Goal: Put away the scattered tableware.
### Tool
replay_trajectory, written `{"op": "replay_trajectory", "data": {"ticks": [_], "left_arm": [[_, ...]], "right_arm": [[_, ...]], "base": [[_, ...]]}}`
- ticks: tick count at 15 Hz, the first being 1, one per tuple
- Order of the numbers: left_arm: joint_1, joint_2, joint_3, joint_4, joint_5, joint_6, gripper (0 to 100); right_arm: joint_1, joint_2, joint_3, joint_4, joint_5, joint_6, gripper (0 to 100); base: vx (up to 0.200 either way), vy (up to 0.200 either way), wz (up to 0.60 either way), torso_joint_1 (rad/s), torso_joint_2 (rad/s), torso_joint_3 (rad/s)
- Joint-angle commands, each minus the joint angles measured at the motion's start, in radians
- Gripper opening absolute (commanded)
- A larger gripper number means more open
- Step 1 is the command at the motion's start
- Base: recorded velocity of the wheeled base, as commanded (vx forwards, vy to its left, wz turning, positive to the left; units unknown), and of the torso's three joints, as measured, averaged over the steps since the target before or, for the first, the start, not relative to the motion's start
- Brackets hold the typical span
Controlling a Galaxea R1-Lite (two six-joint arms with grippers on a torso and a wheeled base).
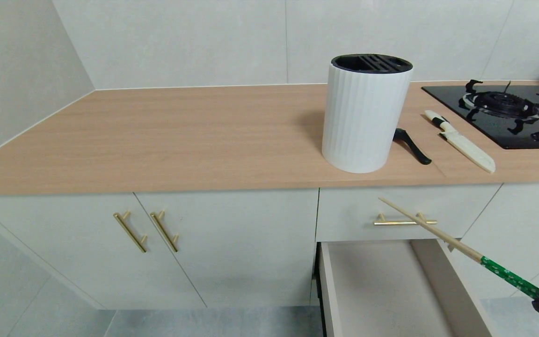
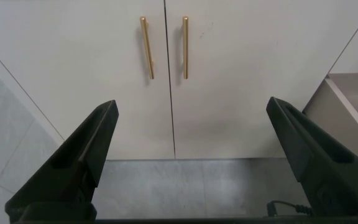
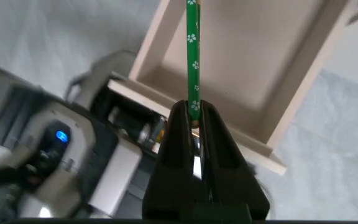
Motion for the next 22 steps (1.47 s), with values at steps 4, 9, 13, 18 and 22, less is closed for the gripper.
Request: {"op": "replay_trajectory", "data": {"ticks": [4,9,13,18,22], "left_arm": [[0.0,0.001,0.0,0.0,0.0,0.0,100],[0.0,0.001,0.0,0.0,0.0,0.0,100],[0.0,0.001,0.0,0.0,0.0,0.0,100],[0.0,0.001,0.0,0.0,0.0,0.0,100],[0.0,0.001,0.0,0.0,0.0,0.0,100]], "right_arm": [[0.003,0.059,0.114,-0.125,-0.003,-0.007,0],[0.003,0.102,0.151,-0.147,-0.001,-0.053,0],[0.003,0.108,0.209,-0.246,-0.003,-0.058,0],[0.003,0.115,0.218,-0.248,-0.001,-0.078,0],[0.003,0.117,0.234,-0.269,-0.003,-0.079,0]], "base": [[0.0,0.0,0.0,0.0,0.0,0.0],[0.0,0.0,0.0,-0.073,0.16,0.092],[0.0,0.0,0.0,-0.2,0.45,0.253],[0.0,0.0,0.0,-0.196,0.47,0.259],[0.0,0.0,0.0,-0.162,0.41,0.251]]}}
